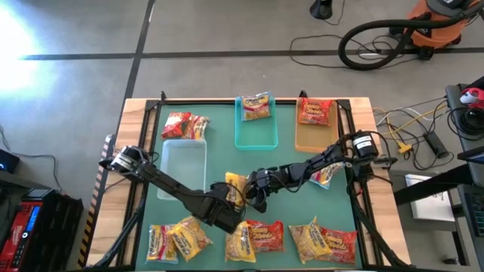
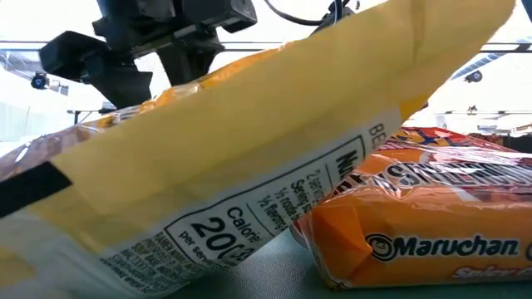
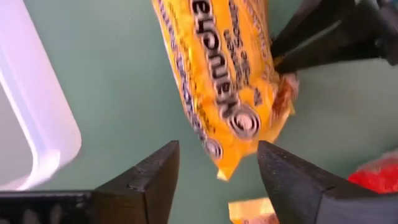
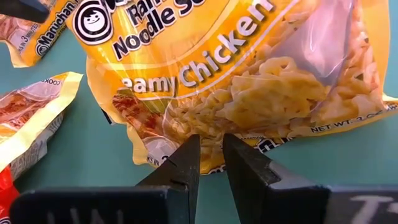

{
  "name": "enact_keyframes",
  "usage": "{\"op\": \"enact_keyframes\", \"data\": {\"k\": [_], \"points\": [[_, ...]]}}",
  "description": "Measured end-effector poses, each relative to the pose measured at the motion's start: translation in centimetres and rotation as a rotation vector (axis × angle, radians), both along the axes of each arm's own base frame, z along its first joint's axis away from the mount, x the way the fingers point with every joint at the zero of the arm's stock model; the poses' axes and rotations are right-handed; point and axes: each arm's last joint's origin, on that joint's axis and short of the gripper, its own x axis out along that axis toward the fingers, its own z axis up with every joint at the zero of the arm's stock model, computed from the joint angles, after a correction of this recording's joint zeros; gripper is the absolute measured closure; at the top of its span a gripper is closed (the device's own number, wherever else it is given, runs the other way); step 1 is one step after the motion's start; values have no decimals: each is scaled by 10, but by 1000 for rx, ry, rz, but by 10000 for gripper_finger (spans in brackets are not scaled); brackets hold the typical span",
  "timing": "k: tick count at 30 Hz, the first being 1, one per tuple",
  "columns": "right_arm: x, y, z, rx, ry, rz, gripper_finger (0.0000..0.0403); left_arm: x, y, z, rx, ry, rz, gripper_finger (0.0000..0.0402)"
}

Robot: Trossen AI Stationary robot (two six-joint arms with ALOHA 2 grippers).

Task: Sort Maruchan noodles
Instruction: Put the yellow noodle pack into the transparent bin

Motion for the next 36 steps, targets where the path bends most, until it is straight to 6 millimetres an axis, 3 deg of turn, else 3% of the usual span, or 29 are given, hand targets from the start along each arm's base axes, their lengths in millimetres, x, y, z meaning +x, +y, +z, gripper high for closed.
{"op": "enact_keyframes", "data": {"k": [4,10,21,28,36], "points": [[0,-1,0,-7,-1,2,335,4,14,-1,69,8,-13,179],[0,-2,-1,-54,-3,32,335,2,37,-20,100,63,52,169],[-2,-6,-3,-85,9,51,335,10,49,-49,47,-97,10,168],[-2,-9,-4,-83,27,51,335,8,50,-48,20,-109,-5,168],[-4,-9,-5,-104,43,65,335,8,49,-32,-26,-117,-15,191]]}}
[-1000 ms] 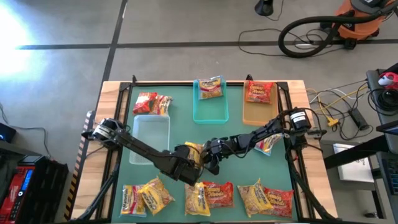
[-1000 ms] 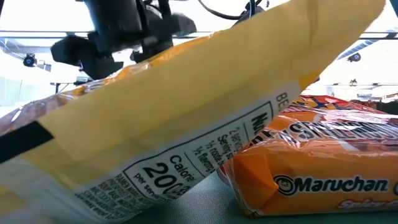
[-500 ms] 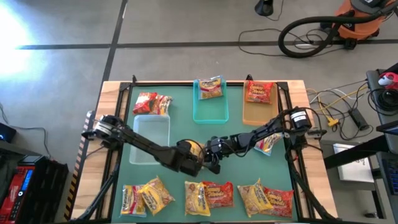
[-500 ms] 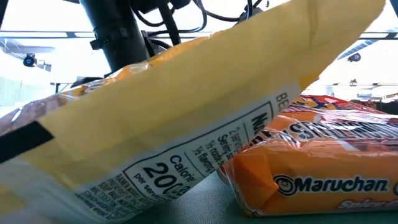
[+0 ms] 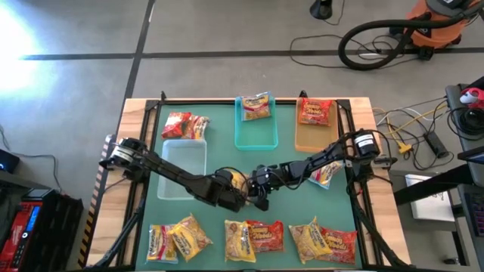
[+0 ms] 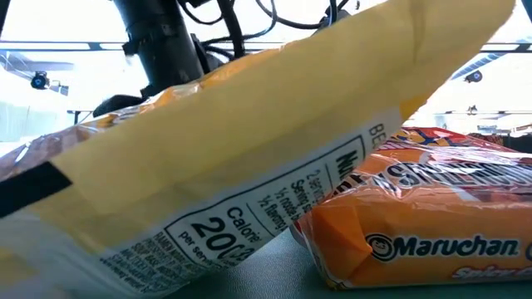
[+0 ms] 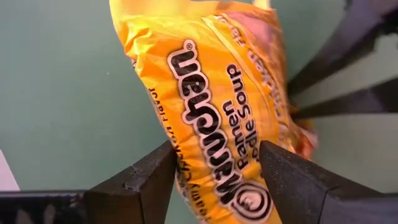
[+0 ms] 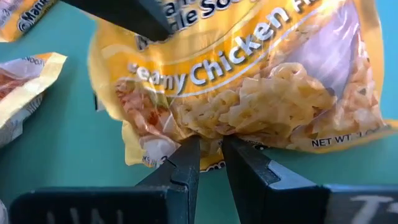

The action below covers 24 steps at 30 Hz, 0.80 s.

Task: Sort Maruchan noodles
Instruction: Put the yellow noodle pack into the transparent bin

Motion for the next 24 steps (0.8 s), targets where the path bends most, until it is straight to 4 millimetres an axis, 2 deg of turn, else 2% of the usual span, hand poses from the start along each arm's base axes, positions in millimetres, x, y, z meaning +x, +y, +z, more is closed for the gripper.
{"op": "enact_keyframes", "data": {"k": [6,12,19,24], "points": [[-2,-4,-2,-34,13,17,335,4,-5,18,-26,22,-14,200],[-7,-10,-7,-125,22,-16,335,-5,-9,28,38,106,-13,201],[-21,-14,-19,-143,74,-23,335,-18,-23,21,126,-2,150,201],[-24,-14,-22,-143,87,-21,335,-19,-21,3,97,-137,232,201]]}}
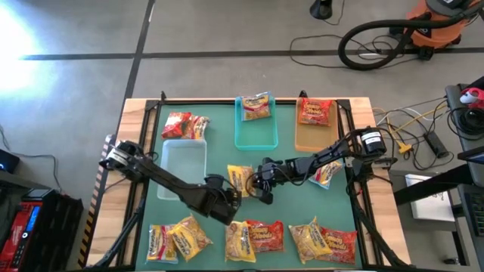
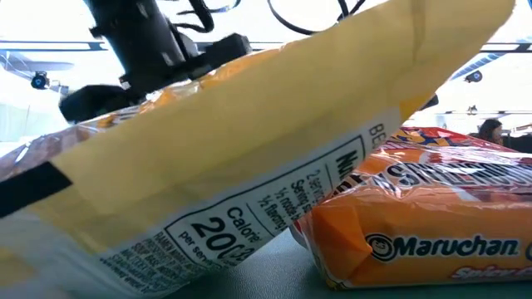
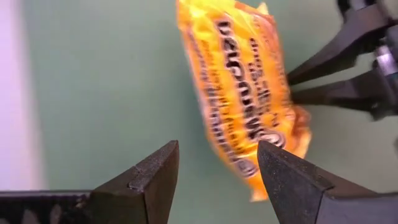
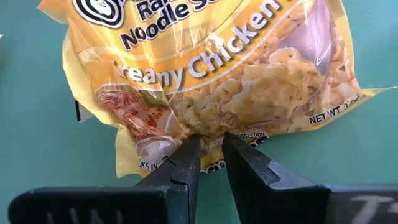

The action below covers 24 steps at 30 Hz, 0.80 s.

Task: Sort Maruchan noodles
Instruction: Put the yellow noodle pack into the transparent bin

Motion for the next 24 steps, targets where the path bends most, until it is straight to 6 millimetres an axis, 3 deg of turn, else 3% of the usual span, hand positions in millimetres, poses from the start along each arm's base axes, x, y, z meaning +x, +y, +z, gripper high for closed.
{"op": "enact_keyframes", "data": {"k": [7,17,24], "points": [[-1,0,-1,5,11,6,335,7,11,-20,-39,-235,27,200],[-11,0,-8,3,36,6,335,0,16,-2,-17,-233,-4,200],[-15,-2,-11,-15,44,1,353,2,20,-7,-39,-242,48,200]]}}
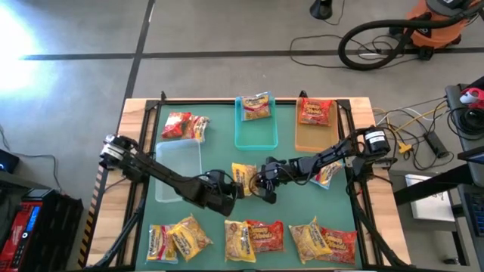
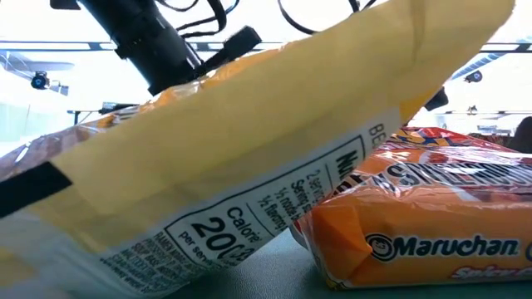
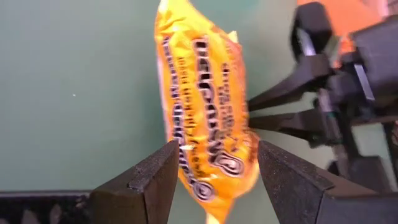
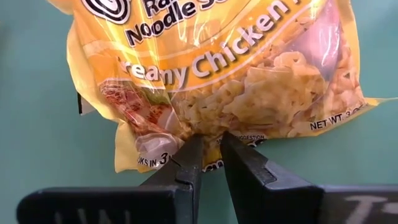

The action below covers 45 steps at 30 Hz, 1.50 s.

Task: Sort Maruchan noodles
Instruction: Put the yellow noodle pack into the transparent bin

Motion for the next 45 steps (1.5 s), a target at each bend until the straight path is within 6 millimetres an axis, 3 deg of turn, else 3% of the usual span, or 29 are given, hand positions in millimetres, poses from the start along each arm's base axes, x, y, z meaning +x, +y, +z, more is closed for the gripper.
{"op": "enact_keyframes", "data": {"k": [16,33,41,45], "points": [[-2,0,-1,-36,1,92,370,12,21,-18,-21,21,87,200],[0,1,0,-47,-36,122,370,23,19,-14,-10,-33,-11,203],[1,1,3,16,-46,43,369,23,18,-15,-56,-23,-39,268],[1,2,16,64,-73,24,369,24,18,-13,-60,-37,-36,303]]}}
